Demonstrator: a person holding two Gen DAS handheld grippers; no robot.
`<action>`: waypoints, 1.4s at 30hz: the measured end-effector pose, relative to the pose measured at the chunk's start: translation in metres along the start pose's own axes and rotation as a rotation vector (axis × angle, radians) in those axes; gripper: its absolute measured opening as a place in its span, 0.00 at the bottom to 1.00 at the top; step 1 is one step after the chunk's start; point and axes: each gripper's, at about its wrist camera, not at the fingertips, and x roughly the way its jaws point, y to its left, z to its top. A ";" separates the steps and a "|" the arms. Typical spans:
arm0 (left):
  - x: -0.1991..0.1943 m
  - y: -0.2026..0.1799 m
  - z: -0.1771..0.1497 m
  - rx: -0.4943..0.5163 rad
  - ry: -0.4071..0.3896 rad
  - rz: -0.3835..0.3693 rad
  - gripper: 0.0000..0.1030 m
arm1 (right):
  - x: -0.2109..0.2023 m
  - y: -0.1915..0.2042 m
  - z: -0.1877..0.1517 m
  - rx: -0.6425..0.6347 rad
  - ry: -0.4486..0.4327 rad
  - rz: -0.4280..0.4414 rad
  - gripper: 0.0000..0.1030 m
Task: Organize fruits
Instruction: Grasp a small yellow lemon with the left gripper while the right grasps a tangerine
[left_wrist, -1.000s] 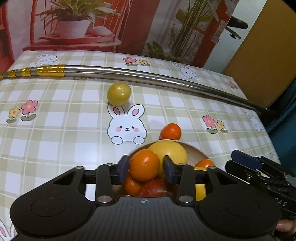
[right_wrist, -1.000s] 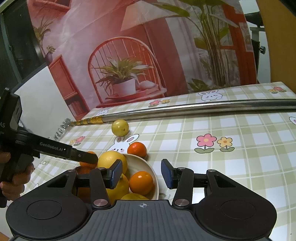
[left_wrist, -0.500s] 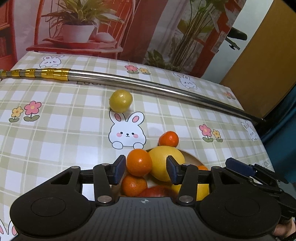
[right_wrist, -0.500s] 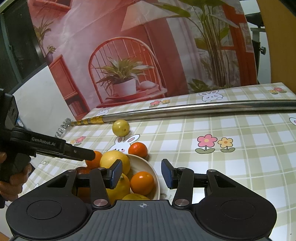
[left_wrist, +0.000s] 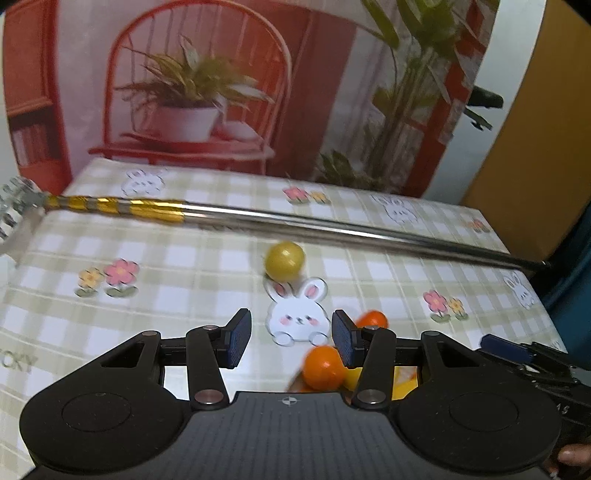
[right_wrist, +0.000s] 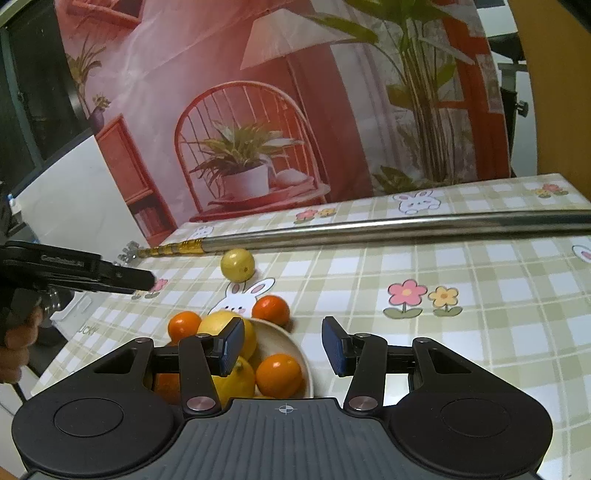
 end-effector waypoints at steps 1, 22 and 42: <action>-0.002 0.002 0.002 0.004 -0.004 0.011 0.49 | 0.000 -0.001 0.002 -0.001 -0.002 -0.004 0.42; -0.020 0.032 0.023 -0.018 -0.110 0.108 0.49 | 0.066 -0.003 0.064 -0.022 0.117 0.044 0.43; 0.006 0.051 0.010 -0.063 -0.052 0.082 0.49 | 0.146 0.010 0.050 0.045 0.344 0.062 0.43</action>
